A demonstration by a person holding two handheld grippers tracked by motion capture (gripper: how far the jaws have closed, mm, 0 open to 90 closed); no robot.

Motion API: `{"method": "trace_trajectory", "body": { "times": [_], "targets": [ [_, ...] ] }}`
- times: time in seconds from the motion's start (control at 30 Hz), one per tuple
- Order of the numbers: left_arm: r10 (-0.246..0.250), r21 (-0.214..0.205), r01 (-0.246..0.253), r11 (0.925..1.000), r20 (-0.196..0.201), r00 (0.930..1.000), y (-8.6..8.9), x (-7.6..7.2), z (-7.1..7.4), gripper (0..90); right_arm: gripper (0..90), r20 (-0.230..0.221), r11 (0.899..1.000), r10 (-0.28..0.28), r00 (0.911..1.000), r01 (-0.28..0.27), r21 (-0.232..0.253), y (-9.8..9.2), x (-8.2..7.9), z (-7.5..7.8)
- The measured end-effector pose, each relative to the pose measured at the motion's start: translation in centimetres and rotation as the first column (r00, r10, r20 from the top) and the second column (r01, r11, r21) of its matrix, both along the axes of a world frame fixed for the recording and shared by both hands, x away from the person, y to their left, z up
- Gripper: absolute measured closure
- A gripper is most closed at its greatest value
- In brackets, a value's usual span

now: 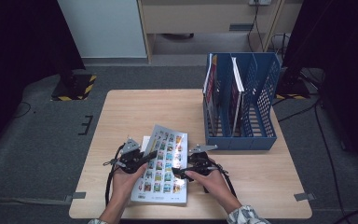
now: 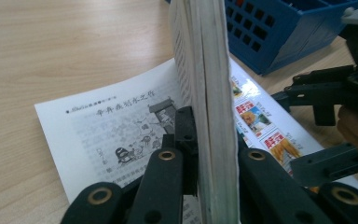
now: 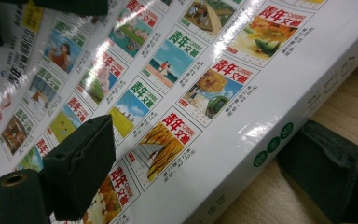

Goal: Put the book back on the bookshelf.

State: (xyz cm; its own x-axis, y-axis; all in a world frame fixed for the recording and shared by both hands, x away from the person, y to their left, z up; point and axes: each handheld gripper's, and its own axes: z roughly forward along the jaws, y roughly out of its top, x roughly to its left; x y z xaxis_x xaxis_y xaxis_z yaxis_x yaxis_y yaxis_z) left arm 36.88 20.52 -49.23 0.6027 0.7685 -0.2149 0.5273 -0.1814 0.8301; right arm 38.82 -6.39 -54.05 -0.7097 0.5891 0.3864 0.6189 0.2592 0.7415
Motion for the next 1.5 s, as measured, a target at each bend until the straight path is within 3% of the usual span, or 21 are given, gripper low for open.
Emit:
{"method": "trace_trajectory", "body": {
  "times": [0.1, 0.23, 0.33, 0.43, 0.5, 0.53, 0.57, 0.63, 0.7, 0.87, 0.9, 0.93, 0.97, 1.03, 1.13, 1.2, 1.43, 1.5],
  "targets": [
    [0.006, 0.001, -0.006, 1.0, -0.016, 0.9999, 0.1, 0.2, -0.4, 82.0, 11.3, -0.008, 1.0, -0.012, 0.9999, 0.012, 0.009, 0.0, 0.0, 0.0],
    [0.029, 0.036, -0.028, 0.999, -0.038, 0.9989, 0.2, 0.7, -1.1, 77.5, 11.4, -0.005, 1.0, -0.017, 0.9998, 0.017, 0.005, 0.1, -0.1, 0.0],
    [0.06, 0.085, -0.058, 0.9947, -0.03, 0.9977, 0.3, 0.8, -1.4, 66.5, 11.6, -0.001, 1.0, -0.017, 0.9999, 0.017, -0.003, 0.1, -0.1, 0.0],
    [0.088, 0.101, -0.086, 0.9912, -0.009, 0.9961, 0.5, 0.7, -1.4, 55.1, 11.6, 0.006, 1.0, -0.016, 0.9999, 0.016, -0.008, 0.2, -0.1, 0.0],
    [0.128, 0.149, -0.128, 0.9805, 0.01, 0.9918, 1.0, 0.7, -1.2, 47.1, 11.6, 0.007, 1.0, -0.015, 0.9999, 0.015, -0.008, 0.2, -0.1, 0.0],
    [0.128, 0.149, -0.128, 0.9805, 0.01, 0.9918, 1.0, 0.7, -1.2, 44.4, 11.6, 0.007, 1.0, -0.015, 0.9999, 0.015, -0.008, 0.2, -0.1, 0.0],
    [0.147, 0.166, -0.15, 0.9746, 0.029, 0.9886, 1.6, 0.7, -1.0, 42.7, 11.6, 0.007, 1.0, -0.015, 0.9999, 0.015, -0.009, 0.2, -0.1, 0.0],
    [0.152, 0.127, -0.157, 0.9793, 0.048, 0.9871, 2.4, 0.5, -0.6, 42.6, 11.6, 0.007, 1.0, -0.015, 0.9999, 0.015, -0.008, 0.2, -0.1, 0.0],
    [0.165, 0.124, -0.171, 0.9774, 0.061, 0.9844, 2.9, 0.4, -0.1, 39.7, 11.6, 0.009, 1.0, -0.013, 0.9999, 0.013, -0.01, 0.2, -0.1, 0.0],
    [0.142, 0.165, -0.146, 0.9755, 0.035, 0.9892, 3.7, -0.3, -0.4, 36.7, 11.7, 0.006, 1.0, -0.012, 0.9999, 0.012, -0.008, 0.2, -0.1, 0.0],
    [0.119, 0.171, -0.12, 0.9779, 0.019, 0.9927, 3.7, -0.2, -0.8, 34.9, 11.7, 0.007, 1.0, -0.012, 0.9999, 0.012, -0.008, 0.2, -0.1, 0.0],
    [0.062, 0.178, -0.067, 0.9818, 0.036, 0.9975, 3.7, 0.1, -1.2, 33.2, 11.7, 0.006, 1.0, -0.012, 0.9999, 0.012, -0.008, 0.2, -0.1, 0.0],
    [0.089, 0.202, -0.089, 0.9753, 0.009, 0.996, 3.5, -0.3, -1.6, 32.9, 11.7, 0.007, 1.0, -0.012, 0.9999, 0.012, -0.007, 0.2, -0.1, 0.0],
    [0.083, 0.216, -0.078, 0.9732, -0.014, 0.9965, 3.3, -0.2, -2.0, 32.6, 11.8, 0.005, 1.0, -0.013, 0.9999, 0.013, -0.006, 0.2, -0.1, 0.0],
    [0.072, 0.197, -0.06, 0.9786, -0.056, 0.9958, 3.2, 0.1, -2.8, 29.2, 12.7, 0.002, 1.0, -0.013, 0.9999, 0.013, -0.003, 0.1, -0.1, 0.0],
    [0.098, 0.161, -0.082, 0.9835, -0.094, 0.9907, 3.4, 0.0, -3.1, 27.4, 13.4, 0.0, 1.0, -0.013, 0.9999, 0.013, -0.002, 0.1, 0.0, 0.0],
    [0.074, 0.08, -0.063, 0.9948, -0.144, 0.9868, 3.8, 0.2, -3.8, 25.8, 18.3, 0.0, 1.0, -0.017, 0.9999, 0.017, -0.002, 0.0, 0.2, 0.0],
    [0.063, 0.074, -0.053, 0.9959, -0.147, 0.987, 3.7, 0.2, -3.8, 25.8, 18.4, 0.0, 1.0, -0.016, 0.9999, 0.016, -0.005, 0.2, 0.2, 0.1]
  ]
}}
